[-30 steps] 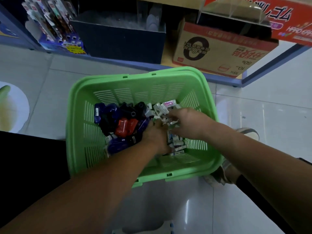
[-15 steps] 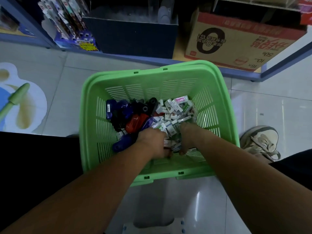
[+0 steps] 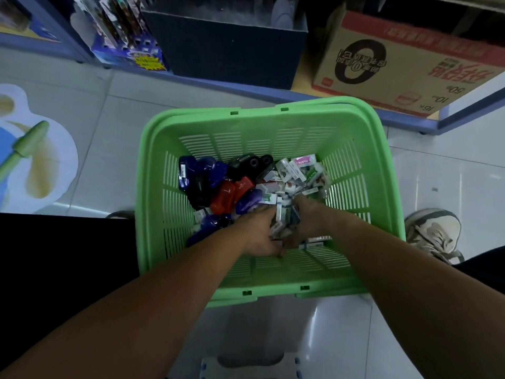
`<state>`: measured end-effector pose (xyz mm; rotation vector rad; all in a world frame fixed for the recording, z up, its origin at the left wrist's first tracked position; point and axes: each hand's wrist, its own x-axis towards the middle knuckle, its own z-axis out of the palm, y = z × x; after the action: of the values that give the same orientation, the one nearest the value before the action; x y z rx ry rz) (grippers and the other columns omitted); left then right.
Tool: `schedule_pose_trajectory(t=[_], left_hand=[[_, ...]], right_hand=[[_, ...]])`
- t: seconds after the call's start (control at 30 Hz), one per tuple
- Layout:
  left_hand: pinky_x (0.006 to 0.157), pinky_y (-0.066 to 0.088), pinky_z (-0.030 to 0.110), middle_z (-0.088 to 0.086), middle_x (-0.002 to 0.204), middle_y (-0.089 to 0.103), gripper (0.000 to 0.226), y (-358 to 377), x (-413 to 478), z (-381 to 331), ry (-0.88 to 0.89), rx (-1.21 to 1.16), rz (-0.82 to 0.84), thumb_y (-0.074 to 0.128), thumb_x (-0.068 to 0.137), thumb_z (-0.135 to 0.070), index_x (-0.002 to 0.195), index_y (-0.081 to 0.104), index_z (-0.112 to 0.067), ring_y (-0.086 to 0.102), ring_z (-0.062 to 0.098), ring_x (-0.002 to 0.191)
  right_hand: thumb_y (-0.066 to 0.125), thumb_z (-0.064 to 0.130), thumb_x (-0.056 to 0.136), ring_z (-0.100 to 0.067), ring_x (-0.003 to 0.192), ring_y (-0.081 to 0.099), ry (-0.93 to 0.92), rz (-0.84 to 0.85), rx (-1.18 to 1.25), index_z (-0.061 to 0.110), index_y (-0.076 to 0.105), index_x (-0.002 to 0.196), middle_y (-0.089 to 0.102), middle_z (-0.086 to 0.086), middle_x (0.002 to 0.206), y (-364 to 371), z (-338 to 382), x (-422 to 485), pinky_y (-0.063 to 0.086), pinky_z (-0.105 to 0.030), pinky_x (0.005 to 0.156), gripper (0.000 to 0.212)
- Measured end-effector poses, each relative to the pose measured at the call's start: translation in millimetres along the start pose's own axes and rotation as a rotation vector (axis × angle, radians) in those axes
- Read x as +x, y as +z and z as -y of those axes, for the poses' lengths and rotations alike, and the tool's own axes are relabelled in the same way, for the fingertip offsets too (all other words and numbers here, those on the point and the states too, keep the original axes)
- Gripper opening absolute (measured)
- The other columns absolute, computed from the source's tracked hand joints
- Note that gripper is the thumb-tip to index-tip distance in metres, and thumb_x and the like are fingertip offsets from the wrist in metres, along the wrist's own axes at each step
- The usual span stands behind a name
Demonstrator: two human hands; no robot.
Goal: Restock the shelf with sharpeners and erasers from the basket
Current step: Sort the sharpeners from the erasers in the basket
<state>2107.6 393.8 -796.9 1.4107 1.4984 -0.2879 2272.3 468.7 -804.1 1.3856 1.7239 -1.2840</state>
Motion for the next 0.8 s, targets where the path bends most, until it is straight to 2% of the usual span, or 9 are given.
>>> schedule_pose_trajectory(t=[0.07,0.17,0.27,0.37,0.47,0.57,0.63,0.73,0.8], left_hand=[[0.109,0.045,0.041,-0.001,0.151,0.046,0.099,0.5,3.0,2.4,0.004,0.047,-0.011,0.090,0.073,-0.040,0.153,0.031,-0.036,0.051,0.028,0.134],[0.111,0.040,0.039,-0.002,0.153,0.048,0.109,-3.5,6.4,6.8,0.008,0.083,-0.024,0.092,0.071,-0.034,0.157,0.024,-0.038,0.050,0.028,0.136],[0.120,0.025,0.047,0.000,0.167,0.024,0.121,-5.5,5.1,8.3,0.007,0.125,0.053,0.091,0.072,-0.039,0.162,0.011,-0.033,0.035,0.029,0.148],[0.122,0.017,0.050,0.005,0.164,0.026,0.113,-1.5,3.4,3.3,0.005,0.192,0.113,0.085,0.076,-0.049,0.160,0.012,-0.034,0.031,0.031,0.149],[0.123,0.015,0.051,0.007,0.159,0.029,0.107,1.7,3.3,3.1,0.006,0.246,0.123,0.082,0.074,-0.061,0.157,0.021,-0.034,0.029,0.032,0.148],[0.123,0.017,0.052,0.006,0.158,0.028,0.106,3.2,2.0,2.7,0.026,0.249,0.107,0.083,0.072,-0.062,0.156,0.024,-0.035,0.028,0.032,0.148],[0.122,0.021,0.051,0.006,0.159,0.033,0.108,2.0,0.5,4.3,0.025,0.215,0.095,0.085,0.071,-0.059,0.157,0.025,-0.035,0.032,0.031,0.147],[0.113,0.035,0.044,-0.001,0.150,0.052,0.102,-3.9,-0.5,8.8,0.008,0.112,0.086,0.092,0.067,-0.049,0.151,0.034,-0.037,0.049,0.028,0.134],[0.114,0.033,0.045,-0.001,0.154,0.048,0.107,-5.0,-2.0,8.9,0.010,0.156,0.108,0.092,0.066,-0.050,0.153,0.031,-0.039,0.047,0.028,0.137]], right_hand=[[0.102,0.037,0.052,-0.032,0.130,0.057,-0.029,0.028,-0.146,0.027,0.042,0.140,0.061,-0.005,0.142,0.1,9.1,-7.6,0.048,-0.046,0.112,0.107],[0.102,0.031,0.057,-0.031,0.129,0.059,-0.004,0.080,-0.199,0.029,0.042,0.144,0.061,-0.002,0.144,-1.1,9.0,-6.3,0.048,-0.045,0.111,0.105],[0.102,0.023,0.059,-0.033,0.136,0.053,0.023,0.146,-0.147,0.026,0.033,0.153,0.057,-0.005,0.149,6.8,0.4,-2.4,0.043,-0.047,0.116,0.115],[0.100,0.027,0.064,-0.034,0.140,0.050,0.038,0.170,-0.170,0.023,0.022,0.159,0.053,-0.008,0.153,17.6,-3.2,-0.6,0.041,-0.045,0.118,0.123],[0.099,0.029,0.066,-0.030,0.139,0.051,0.030,0.184,-0.180,0.025,0.035,0.154,0.055,-0.004,0.151,18.1,-5.0,-0.2,0.040,-0.042,0.119,0.109],[0.100,0.031,0.062,-0.030,0.135,0.054,0.037,0.163,-0.186,0.028,0.044,0.148,0.059,-0.001,0.146,19.1,-8.9,1.8,0.041,-0.047,0.118,0.103],[0.099,0.027,0.064,-0.029,0.128,0.060,0.035,0.168,-0.176,0.025,0.055,0.139,0.065,-0.001,0.139,22.0,-10.8,2.5,0.045,-0.046,0.115,0.086],[0.095,0.021,0.072,-0.026,0.106,0.069,0.032,0.202,-0.138,0.022,0.061,0.129,0.070,-0.004,0.128,23.2,-12.7,1.1,0.057,-0.039,0.096,0.067],[0.095,0.026,0.071,-0.024,0.099,0.070,0.040,0.217,-0.148,0.023,0.061,0.129,0.070,-0.004,0.123,24.8,-10.8,0.2,0.061,-0.039,0.090,0.067]])
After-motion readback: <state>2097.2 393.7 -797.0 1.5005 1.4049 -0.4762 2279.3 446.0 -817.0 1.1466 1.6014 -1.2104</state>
